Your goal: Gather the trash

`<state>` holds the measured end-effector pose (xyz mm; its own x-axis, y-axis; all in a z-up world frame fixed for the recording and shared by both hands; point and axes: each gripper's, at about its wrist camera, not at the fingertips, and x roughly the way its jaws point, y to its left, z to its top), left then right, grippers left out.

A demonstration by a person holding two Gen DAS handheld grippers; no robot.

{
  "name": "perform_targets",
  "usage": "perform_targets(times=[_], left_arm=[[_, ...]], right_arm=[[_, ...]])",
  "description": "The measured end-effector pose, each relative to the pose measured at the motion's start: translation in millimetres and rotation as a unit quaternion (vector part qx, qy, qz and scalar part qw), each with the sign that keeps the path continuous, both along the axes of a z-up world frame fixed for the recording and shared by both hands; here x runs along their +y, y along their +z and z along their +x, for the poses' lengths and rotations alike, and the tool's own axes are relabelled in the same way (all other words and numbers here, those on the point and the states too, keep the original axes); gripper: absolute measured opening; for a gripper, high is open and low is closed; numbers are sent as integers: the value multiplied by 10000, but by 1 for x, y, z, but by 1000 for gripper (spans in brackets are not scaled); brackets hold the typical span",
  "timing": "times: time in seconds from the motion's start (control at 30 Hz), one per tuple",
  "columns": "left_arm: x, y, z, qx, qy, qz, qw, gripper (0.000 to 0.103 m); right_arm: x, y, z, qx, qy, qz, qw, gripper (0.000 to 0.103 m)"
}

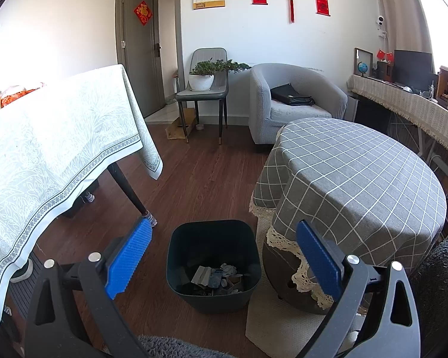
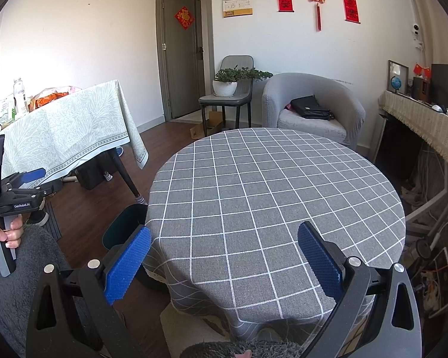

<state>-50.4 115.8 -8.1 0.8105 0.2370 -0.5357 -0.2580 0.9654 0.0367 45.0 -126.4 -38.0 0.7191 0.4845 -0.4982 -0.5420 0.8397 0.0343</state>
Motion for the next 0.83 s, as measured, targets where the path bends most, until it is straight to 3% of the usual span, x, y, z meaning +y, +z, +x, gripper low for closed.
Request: perform_targets(times=[0.83], left_arm=[[0, -3, 2, 77, 71, -88, 9999, 99]], right_arm=[[0, 0, 0, 3, -3, 9, 10000, 100]])
